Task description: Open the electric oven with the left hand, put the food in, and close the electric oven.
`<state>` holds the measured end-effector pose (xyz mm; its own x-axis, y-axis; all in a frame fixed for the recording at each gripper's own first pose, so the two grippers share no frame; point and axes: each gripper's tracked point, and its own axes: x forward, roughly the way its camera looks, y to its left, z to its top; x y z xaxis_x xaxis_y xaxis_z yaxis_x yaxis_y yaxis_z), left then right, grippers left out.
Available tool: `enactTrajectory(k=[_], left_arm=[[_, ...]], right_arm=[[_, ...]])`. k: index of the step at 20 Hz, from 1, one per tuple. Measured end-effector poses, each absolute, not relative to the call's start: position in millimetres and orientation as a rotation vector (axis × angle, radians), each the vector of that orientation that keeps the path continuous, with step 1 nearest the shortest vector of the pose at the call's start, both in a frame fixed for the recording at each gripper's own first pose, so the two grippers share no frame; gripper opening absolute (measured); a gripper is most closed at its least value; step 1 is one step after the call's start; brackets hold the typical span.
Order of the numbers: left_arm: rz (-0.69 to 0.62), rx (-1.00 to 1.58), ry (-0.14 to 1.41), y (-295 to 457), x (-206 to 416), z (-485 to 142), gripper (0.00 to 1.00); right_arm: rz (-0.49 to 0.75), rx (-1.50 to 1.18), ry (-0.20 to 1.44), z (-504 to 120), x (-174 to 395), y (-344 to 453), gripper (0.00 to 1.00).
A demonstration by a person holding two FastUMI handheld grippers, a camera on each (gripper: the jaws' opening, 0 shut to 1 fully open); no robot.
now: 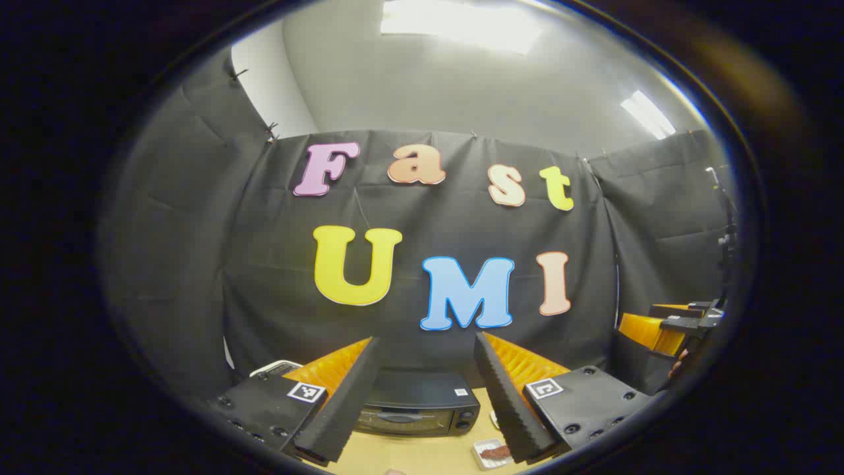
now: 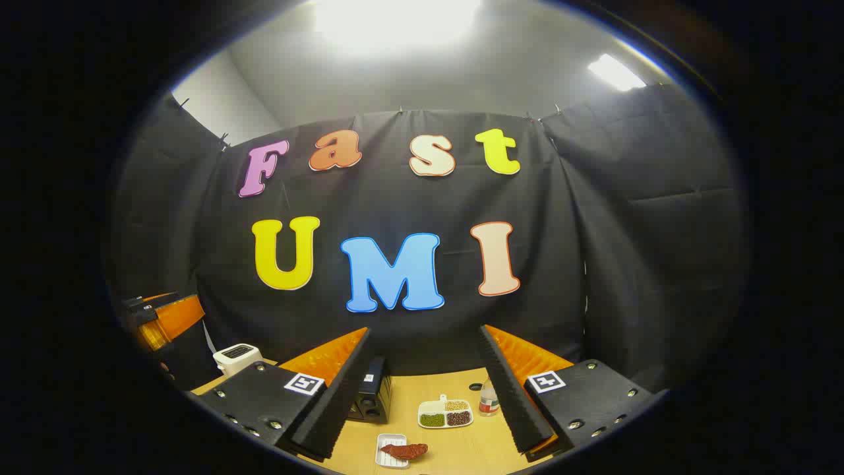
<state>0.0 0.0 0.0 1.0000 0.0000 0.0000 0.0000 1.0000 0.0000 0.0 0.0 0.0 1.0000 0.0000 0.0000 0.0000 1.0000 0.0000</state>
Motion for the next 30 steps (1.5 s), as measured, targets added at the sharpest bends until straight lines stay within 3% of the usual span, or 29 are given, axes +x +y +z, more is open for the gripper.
enactTrajectory(k=[3, 6, 7, 8, 16, 23, 24, 28, 29, 30], left_arm=[[-0.005, 0.015, -0.001, -12, -1, 1, 0.91], [0.021, 0.02, -0.003, -13, -4, 1, 0.92], [0.023, 0.016, -0.001, -16, -5, -2, 0.98], [0.022, 0.017, 0.005, -19, -6, -3, 0.92], [0.052, 0.033, 0.019, -35, -6, -16, 0.95], [0.042, 0.018, 0.104, -20, 14, -62, 0.98], [0.031, 0.024, 0.125, -16, 20, -72, 0.92], [-0.007, 0.026, 0.203, -1, 52, -118, 0.95], [-0.025, 0.017, 0.228, -1, 63, -133, 0.91], [-0.039, 0.012, 0.249, 1, 73, -147, 0.95]], right_arm=[[0.019, 0.013, -0.001, 2, 0, 1, 0.96], [0.038, 0.01, 0.005, -2, 3, -1, 0.96], [0.042, 0.015, 0.008, -2, 3, -3, 0.96], [0.048, 0.028, 0.009, -2, 3, -3, 0.96], [0.078, 0.06, 0.016, -12, 11, -12, 0.96], [0.055, 0.048, 0.047, -28, 21, -11, 0.97], [0.048, 0.052, 0.052, -32, 20, -8, 0.97], [0.016, 0.028, 0.067, -37, 25, 0, 0.97], [0.007, 0.023, 0.068, -38, 26, 2, 0.97], [-0.006, 0.021, 0.072, -40, 27, 1, 0.97]])
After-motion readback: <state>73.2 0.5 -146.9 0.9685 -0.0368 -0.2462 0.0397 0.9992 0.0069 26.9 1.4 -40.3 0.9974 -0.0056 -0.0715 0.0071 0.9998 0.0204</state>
